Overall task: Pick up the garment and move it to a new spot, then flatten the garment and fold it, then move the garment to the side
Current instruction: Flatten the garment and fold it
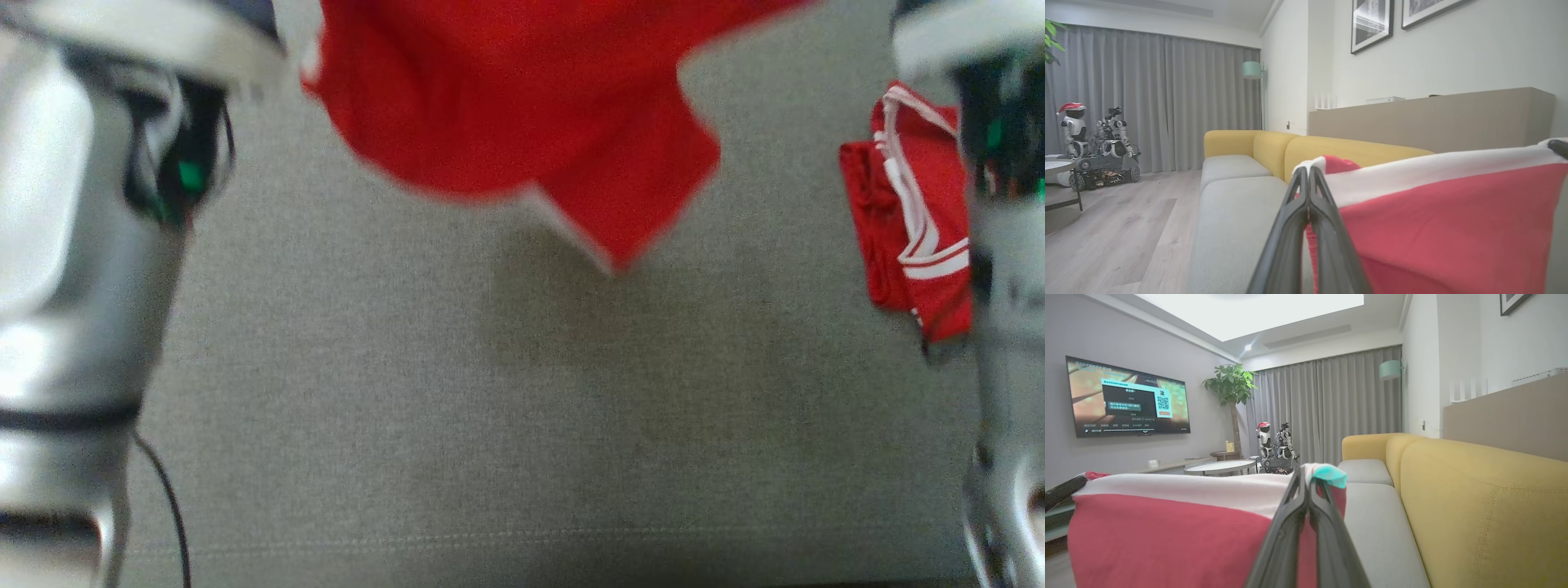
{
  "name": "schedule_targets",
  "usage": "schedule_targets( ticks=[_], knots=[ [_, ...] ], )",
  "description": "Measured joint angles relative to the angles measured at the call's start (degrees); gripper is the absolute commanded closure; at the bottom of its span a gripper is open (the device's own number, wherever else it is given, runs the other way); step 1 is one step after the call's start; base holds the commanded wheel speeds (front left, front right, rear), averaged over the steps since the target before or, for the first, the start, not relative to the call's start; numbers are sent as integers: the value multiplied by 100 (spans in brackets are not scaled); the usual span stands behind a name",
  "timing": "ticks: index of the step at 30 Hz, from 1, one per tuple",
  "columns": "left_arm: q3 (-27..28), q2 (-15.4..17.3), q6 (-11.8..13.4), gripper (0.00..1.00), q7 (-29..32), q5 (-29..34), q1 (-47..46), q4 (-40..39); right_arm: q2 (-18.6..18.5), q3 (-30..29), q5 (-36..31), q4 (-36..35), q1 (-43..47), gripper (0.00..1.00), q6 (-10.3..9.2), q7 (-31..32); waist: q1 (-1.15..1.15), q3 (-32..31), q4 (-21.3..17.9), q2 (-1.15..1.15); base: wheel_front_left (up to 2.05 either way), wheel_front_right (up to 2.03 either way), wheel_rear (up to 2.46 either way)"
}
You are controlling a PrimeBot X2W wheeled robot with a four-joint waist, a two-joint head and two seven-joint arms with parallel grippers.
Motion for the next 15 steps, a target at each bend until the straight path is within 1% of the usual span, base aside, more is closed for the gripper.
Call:
schedule_targets(
  ticks=[5,9,10,15],
  knots=[
    [30,-312,-192,100,-442,151,-1510,1535,168,208,70,1544,-1672,100,0,-716,0,361,22,0,0,0,0],
    [99,-624,-250,100,-721,166,-2205,2571,381,365,73,2767,-2576,100,-1,-1281,0,518,4,0,0,0,0],
    [169,-743,-278,100,-778,191,-2393,3026,490,486,74,3452,-2892,100,0,-1440,0,583,-20,0,0,0,0],
    [304,-1038,-399,100,-818,218,-2326,4006,636,888,189,4964,-3131,100,0,-1644,0,750,-64,0,0,0,0]
  ],
)
